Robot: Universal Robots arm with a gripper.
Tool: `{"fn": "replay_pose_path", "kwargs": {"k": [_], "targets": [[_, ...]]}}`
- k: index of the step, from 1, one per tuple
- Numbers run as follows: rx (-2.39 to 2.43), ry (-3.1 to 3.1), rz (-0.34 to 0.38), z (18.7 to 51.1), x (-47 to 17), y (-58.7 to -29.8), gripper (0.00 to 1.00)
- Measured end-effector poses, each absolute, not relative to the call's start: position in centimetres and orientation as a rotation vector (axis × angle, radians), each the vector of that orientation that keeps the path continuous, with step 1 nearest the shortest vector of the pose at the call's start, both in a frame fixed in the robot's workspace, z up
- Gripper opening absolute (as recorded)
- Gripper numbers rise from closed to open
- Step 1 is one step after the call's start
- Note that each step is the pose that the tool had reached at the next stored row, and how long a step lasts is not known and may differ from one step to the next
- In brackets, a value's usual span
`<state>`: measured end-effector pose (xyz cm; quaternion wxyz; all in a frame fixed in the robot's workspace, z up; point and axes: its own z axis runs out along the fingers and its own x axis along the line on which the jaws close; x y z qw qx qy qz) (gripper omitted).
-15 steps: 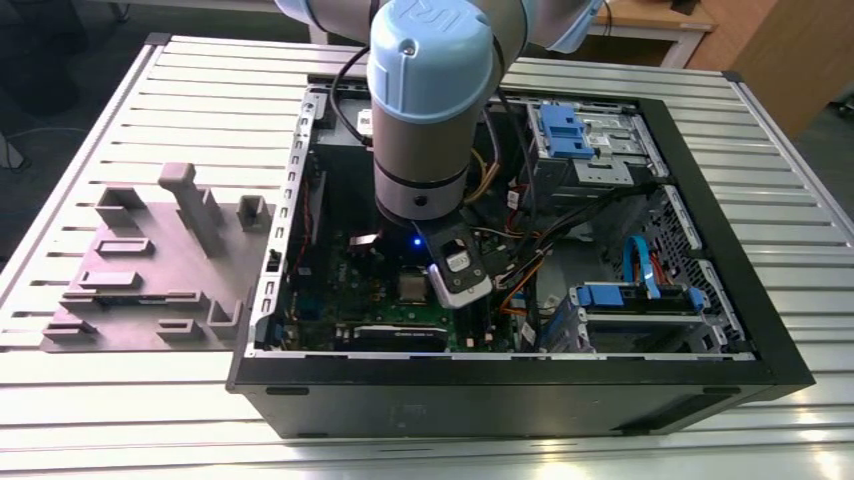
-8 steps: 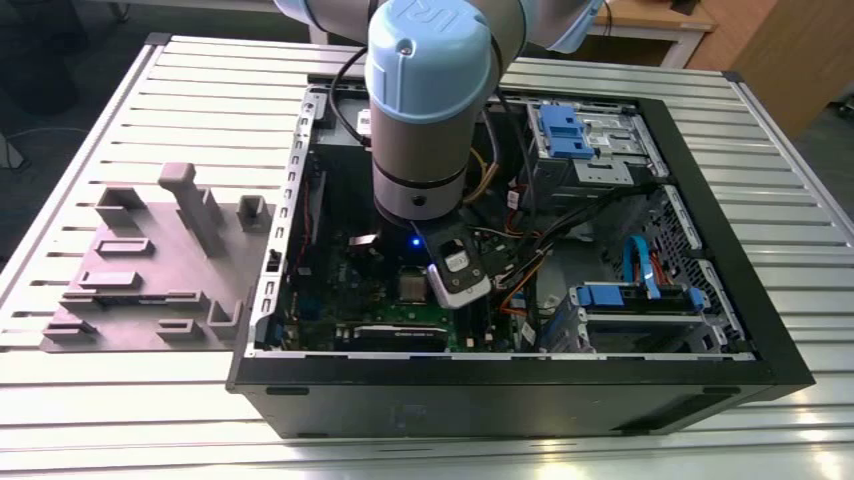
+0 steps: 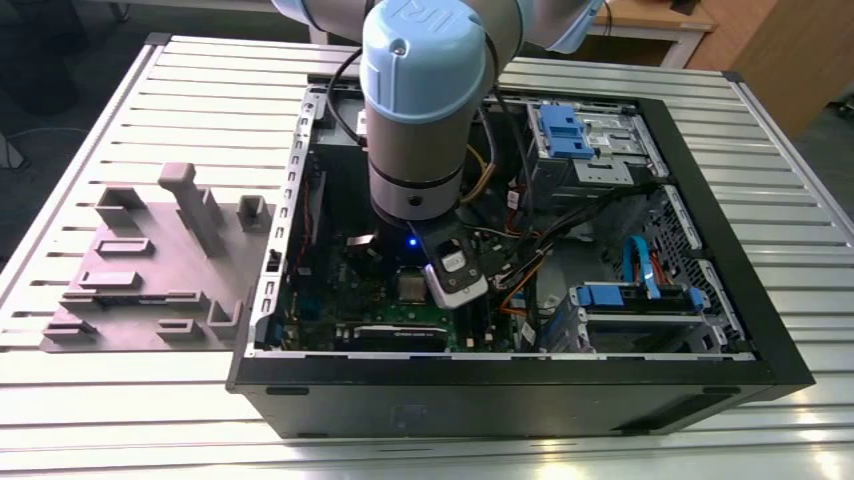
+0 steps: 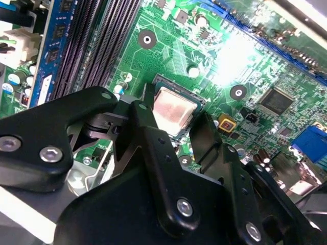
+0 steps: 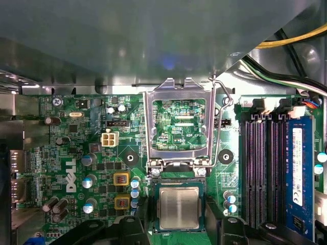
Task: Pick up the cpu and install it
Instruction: 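Place the cpu into insertion slot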
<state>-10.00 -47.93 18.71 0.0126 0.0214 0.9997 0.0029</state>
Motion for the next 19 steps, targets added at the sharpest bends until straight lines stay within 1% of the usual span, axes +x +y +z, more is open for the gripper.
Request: {"fn": "replay_pose_path", "kwargs": {"k": [12, 19], "targets": [[0.067, 3.116, 0.009, 19.8, -10.0, -47.9, 0.54], [0.067, 3.116, 0.009, 19.9, -10.0, -47.9, 0.54]]}}
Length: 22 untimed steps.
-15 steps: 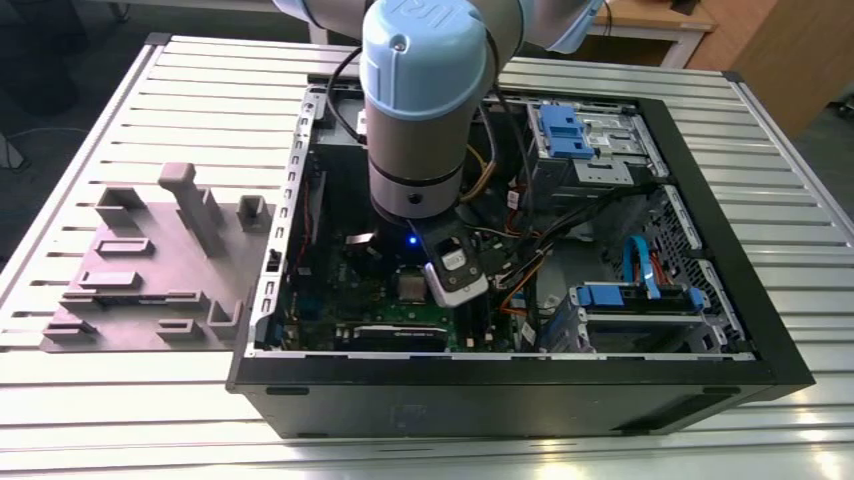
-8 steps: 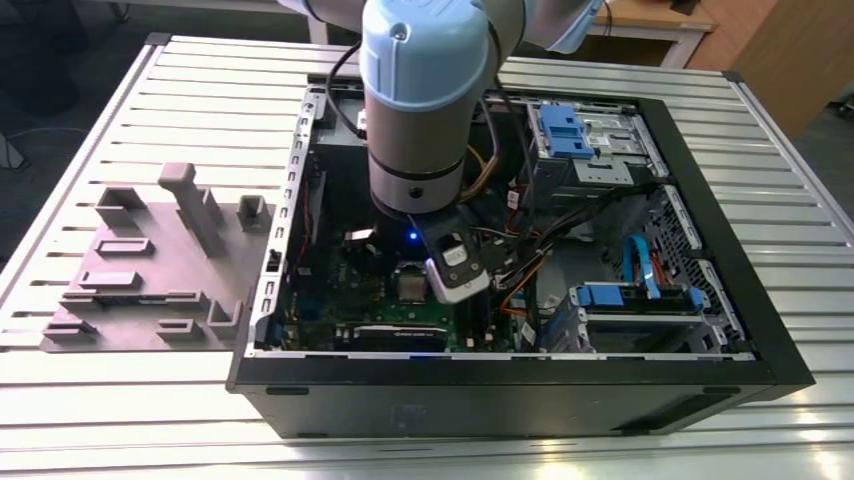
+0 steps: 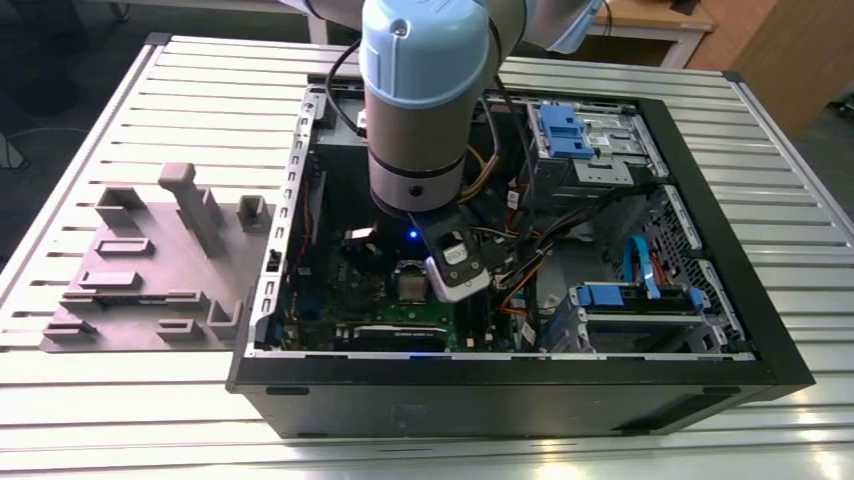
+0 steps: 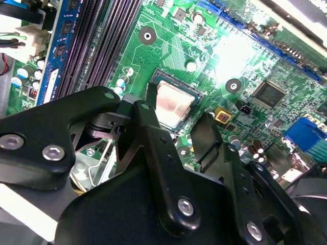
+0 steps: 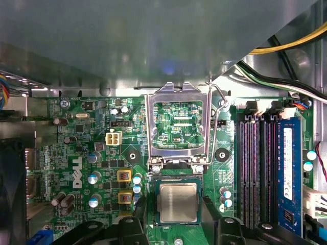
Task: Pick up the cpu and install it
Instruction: 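Place the cpu into insertion slot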
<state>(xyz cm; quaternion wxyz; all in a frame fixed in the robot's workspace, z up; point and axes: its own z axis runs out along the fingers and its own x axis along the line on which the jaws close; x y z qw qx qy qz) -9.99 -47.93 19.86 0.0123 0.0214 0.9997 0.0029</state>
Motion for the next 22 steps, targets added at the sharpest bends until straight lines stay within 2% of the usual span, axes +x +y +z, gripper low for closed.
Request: {"fn": "replay_pose_path", "kwargs": {"k": [2, 4, 5, 7, 8, 10, 11, 12, 22], "targets": [[0.067, 3.116, 0.009, 19.86, -9.99, -47.93, 0.52], [0.067, 3.116, 0.009, 19.86, -9.99, -47.93, 0.40], [0.067, 3.116, 0.009, 19.87, -10.00, -47.93, 0.40], [0.067, 3.116, 0.009, 19.86, -9.99, -47.93, 0.28], [0.067, 3.116, 0.009, 19.86, -10.00, -47.93, 0.28], [0.067, 3.116, 0.009, 19.86, -10.00, -47.93, 0.16], [0.067, 3.116, 0.009, 19.86, -9.99, -47.93, 0.16], [0.067, 3.116, 0.009, 19.86, -9.99, -47.93, 0.11], [0.074, 3.117, 0.009, 19.40, -9.55, -47.94, 0.10]]}}
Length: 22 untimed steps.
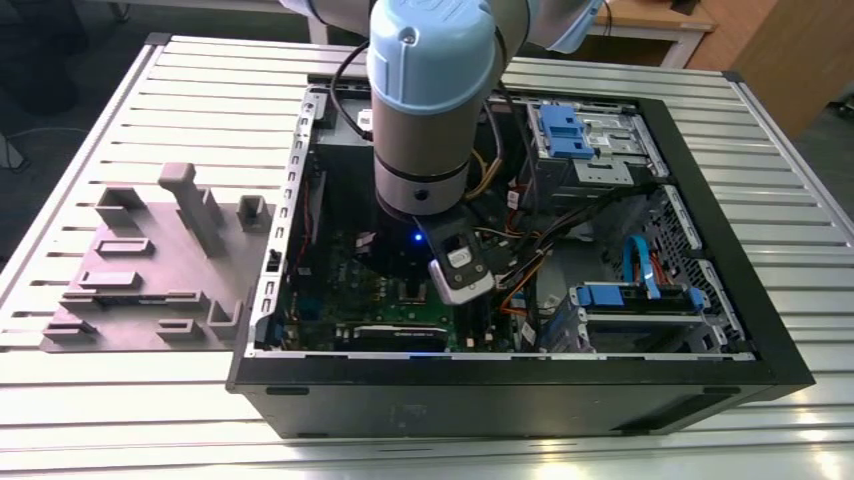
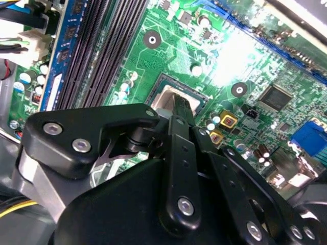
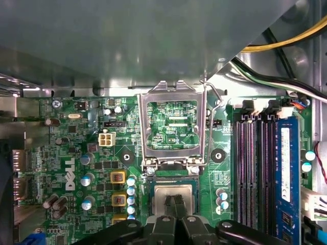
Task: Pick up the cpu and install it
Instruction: 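Place the cpu into insertion slot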
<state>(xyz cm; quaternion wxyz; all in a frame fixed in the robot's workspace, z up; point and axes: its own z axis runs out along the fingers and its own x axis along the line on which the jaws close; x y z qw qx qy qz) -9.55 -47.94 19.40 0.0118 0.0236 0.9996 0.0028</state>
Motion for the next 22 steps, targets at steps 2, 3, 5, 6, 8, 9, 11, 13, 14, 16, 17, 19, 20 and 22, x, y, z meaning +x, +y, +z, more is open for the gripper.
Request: {"fn": "replay_pose_path", "kwargs": {"k": [2, 3, 5, 6, 8, 9, 11, 13, 14, 16, 17, 19, 20, 22], "targets": [[0.074, 3.117, 0.008, 19.4, -9.6, -47.9, 0.10], [0.074, 3.117, 0.009, 19.4, -9.6, -47.9, 0.10], [0.074, 3.117, 0.009, 19.3, -9.6, -47.9, 0.10], [0.074, 3.117, 0.009, 19.3, -9.6, -47.9, 0.10], [0.074, 3.117, 0.009, 19.3, -9.6, -47.9, 0.10], [0.074, 3.117, 0.009, 19.3, -9.6, -47.9, 0.10], [0.074, 3.117, 0.010, 19.3, -9.6, -47.9, 0.10], [0.074, 3.116, 0.012, 19.7, -9.5, -47.9, 0.10], [0.074, 3.117, 0.010, 20.1, -9.5, -47.9, 0.10], [0.074, 3.117, 0.010, 20.8, -9.6, -47.9, 0.10], [0.074, 3.117, 0.010, 21.3, -9.6, -47.9, 0.10], [0.074, 3.117, 0.010, 22.0, -9.6, -47.9, 0.10], [0.074, 3.117, 0.010, 22.2, -9.6, -47.9, 0.10], [0.074, 3.117, 0.010, 22.4, -9.5, -47.9, 0.10]]}}
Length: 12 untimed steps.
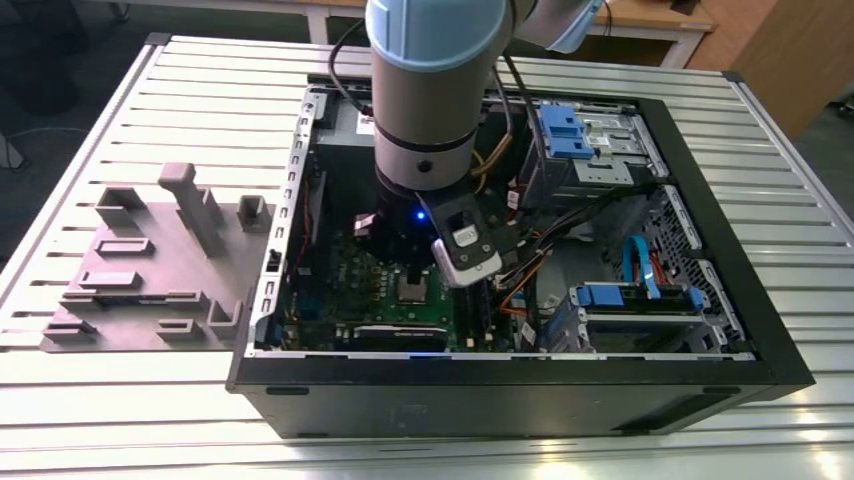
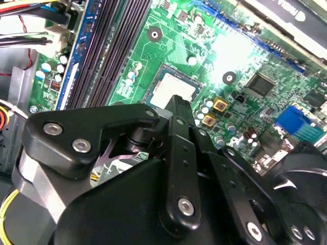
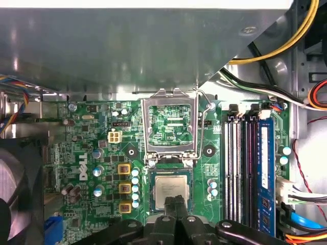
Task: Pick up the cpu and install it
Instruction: 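Place the cpu into insertion slot, then close the cpu cover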
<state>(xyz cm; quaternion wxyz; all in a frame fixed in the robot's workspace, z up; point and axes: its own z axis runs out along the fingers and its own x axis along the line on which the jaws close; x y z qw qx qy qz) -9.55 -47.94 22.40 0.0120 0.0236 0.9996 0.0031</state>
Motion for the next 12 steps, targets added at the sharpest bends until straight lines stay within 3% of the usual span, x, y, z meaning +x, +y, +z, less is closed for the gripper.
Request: {"fn": "replay_pose_path", "kwargs": {"k": [12], "targets": [[0.074, 3.117, 0.010, 22.46, -9.55, -47.94, 0.10]]}}
